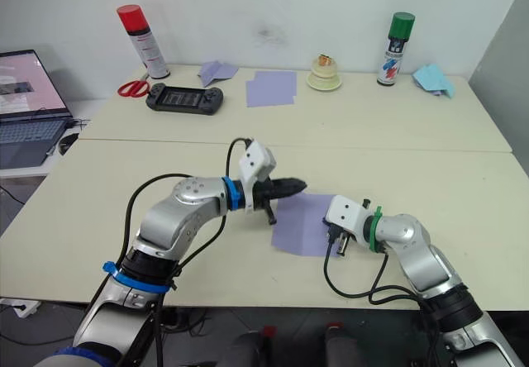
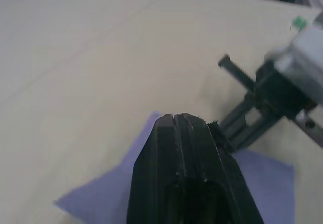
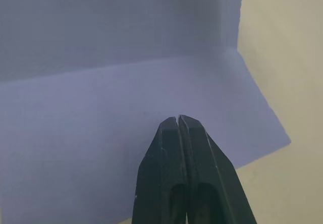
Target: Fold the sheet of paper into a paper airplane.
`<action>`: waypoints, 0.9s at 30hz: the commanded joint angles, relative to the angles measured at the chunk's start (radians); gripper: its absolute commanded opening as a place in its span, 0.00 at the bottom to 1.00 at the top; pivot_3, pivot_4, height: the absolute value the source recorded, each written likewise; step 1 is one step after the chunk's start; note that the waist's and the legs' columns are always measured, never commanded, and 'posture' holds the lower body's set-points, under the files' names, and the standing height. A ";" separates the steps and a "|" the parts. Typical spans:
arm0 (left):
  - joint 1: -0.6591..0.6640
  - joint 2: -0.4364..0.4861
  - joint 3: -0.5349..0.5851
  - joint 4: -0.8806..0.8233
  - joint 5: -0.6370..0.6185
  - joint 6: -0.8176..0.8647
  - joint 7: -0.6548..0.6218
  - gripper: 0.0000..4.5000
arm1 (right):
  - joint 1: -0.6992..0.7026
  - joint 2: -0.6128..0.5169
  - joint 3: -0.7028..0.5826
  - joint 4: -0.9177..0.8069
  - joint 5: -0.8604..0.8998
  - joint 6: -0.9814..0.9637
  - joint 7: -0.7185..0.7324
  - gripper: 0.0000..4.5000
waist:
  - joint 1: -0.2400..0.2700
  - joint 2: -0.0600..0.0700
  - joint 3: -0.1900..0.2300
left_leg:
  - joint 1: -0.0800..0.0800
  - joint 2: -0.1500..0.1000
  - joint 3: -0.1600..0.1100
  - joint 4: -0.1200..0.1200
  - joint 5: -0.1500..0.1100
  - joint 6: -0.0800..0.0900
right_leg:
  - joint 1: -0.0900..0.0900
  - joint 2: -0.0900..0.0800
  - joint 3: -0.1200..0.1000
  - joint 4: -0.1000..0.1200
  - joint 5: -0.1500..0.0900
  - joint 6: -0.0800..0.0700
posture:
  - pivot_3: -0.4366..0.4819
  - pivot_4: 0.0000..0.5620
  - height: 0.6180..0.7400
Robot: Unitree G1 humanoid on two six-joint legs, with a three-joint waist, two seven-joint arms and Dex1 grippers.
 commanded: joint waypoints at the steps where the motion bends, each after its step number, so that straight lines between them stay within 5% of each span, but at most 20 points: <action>1: 0.022 0.059 -0.042 -0.006 0.056 0.017 -0.031 0.01 | -0.002 -0.001 -0.009 -0.005 0.003 0.000 -0.003 0.00 | -0.002 0.000 0.000 | 0.000 0.000 0.000 0.000 0.000 0.000 | 0.000 0.001 0.000 0.000 0.000 0.000 | 0.48 0.27 1.00; 23: 0.104 0.024 -0.054 0.139 0.172 -0.089 -0.013 0.01 | 0.004 0.061 -0.132 -0.086 0.109 0.161 -0.071 0.00 | 0.000 0.000 0.000 | 0.001 0.001 -0.001 0.000 0.001 0.002 | 0.001 0.002 -0.001 0.001 0.001 -0.002 | 0.48 0.27 1.00; 27: 0.100 0.015 -0.054 0.142 0.173 -0.093 -0.009 0.00 | -0.002 0.070 -0.194 -0.153 0.182 0.276 -0.073 0.28 | 0.000 0.001 0.000 | 0.001 0.001 -0.001 0.000 0.002 0.003 | 0.001 0.002 -0.001 0.003 0.001 -0.002 | 0.48 0.27 1.00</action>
